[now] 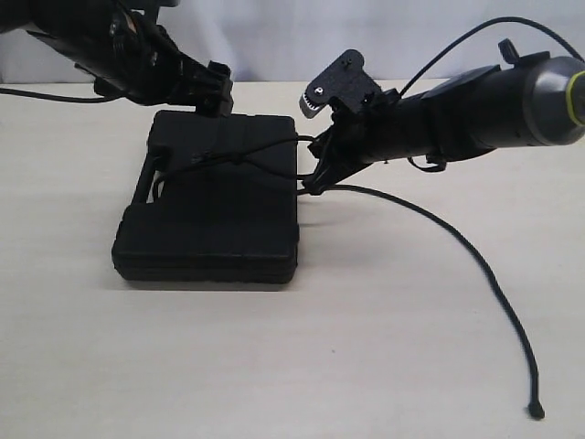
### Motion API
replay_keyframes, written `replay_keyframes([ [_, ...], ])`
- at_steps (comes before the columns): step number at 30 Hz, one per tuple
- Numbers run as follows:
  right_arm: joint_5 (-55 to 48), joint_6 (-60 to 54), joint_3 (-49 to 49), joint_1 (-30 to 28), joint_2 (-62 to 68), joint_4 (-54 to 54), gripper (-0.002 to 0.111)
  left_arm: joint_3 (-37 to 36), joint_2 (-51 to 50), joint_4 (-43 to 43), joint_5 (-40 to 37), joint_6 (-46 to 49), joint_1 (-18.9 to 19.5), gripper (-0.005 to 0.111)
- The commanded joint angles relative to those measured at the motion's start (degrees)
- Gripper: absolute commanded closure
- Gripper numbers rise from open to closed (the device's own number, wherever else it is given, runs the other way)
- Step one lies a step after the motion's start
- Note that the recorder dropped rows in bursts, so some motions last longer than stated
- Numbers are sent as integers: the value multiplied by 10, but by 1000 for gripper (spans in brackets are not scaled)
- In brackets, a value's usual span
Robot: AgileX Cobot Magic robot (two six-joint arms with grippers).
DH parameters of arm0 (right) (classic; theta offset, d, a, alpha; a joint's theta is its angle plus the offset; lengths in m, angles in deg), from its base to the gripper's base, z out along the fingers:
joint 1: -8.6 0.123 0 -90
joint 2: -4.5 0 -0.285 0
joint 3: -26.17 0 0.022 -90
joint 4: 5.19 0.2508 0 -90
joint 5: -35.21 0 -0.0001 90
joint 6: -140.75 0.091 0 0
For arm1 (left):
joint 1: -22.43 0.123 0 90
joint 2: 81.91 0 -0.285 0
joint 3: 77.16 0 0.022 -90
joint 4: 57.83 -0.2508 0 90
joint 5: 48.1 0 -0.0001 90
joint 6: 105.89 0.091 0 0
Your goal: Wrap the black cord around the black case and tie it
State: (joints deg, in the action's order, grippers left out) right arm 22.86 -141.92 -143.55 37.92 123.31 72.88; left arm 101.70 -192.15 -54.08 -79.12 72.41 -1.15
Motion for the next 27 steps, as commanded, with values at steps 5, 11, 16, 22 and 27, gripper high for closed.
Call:
replay_keyframes([
  [5, 2, -1, -3, 1, 2, 22, 91, 0, 12, -24, 10, -1, -1, 12],
  [11, 2, -1, -3, 1, 2, 22, 63, 0, 59, -108, -17, 55, -1, 12],
  [16, 3, -1, -3, 1, 2, 22, 39, 0, 68, -99, -121, 224, -1, 12],
  [22, -20, 20, -3, 1, -39, 17, 31, 0, 63, -48, -183, 383, -1, 12],
  [27, -27, 199, -1, 0, -81, -197, 31, 0, 1, 49, -187, 469, -1, 12],
])
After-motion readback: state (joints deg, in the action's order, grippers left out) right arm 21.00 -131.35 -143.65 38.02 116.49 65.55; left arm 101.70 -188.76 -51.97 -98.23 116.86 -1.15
